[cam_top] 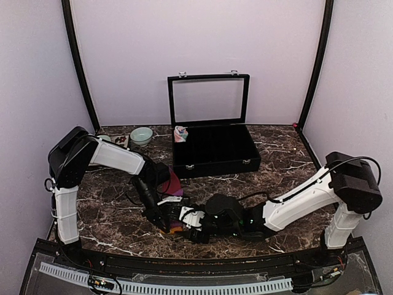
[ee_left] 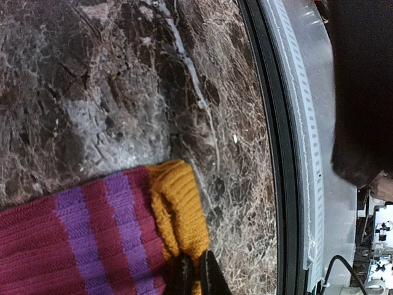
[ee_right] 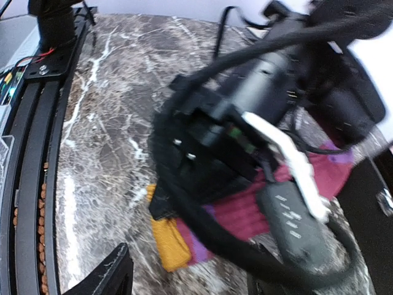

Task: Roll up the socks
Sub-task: Roll the sock at the center of the board.

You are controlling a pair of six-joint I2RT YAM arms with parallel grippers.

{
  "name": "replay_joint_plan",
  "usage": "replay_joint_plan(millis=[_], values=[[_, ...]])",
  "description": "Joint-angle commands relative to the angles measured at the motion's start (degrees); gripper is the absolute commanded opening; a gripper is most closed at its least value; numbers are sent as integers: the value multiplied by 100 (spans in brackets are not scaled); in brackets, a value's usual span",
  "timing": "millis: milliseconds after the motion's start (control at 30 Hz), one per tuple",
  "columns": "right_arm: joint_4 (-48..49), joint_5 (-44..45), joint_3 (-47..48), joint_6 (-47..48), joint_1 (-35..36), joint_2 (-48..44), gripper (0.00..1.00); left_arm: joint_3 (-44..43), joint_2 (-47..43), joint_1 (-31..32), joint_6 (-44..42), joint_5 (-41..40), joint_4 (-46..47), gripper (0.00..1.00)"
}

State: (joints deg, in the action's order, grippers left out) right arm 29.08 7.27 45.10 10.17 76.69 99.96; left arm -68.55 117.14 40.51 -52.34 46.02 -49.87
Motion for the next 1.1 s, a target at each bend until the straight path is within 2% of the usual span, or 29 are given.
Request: replay_joint_plan(millis=[0, 400, 733, 1067], values=[[0, -473, 421, 873, 147, 519, 59, 217, 395, 9, 52, -1281, -40, 5], [127, -369, 700, 1650, 208, 1170, 53, 108, 445, -8, 44, -1360, -41, 5], [-24, -481, 883, 1620, 122, 1610, 39, 71, 449, -19, 25, -1377, -80, 5], [32, -480, 818, 1382, 30, 1857, 34, 45, 450, -42, -56, -1316, -174, 5]])
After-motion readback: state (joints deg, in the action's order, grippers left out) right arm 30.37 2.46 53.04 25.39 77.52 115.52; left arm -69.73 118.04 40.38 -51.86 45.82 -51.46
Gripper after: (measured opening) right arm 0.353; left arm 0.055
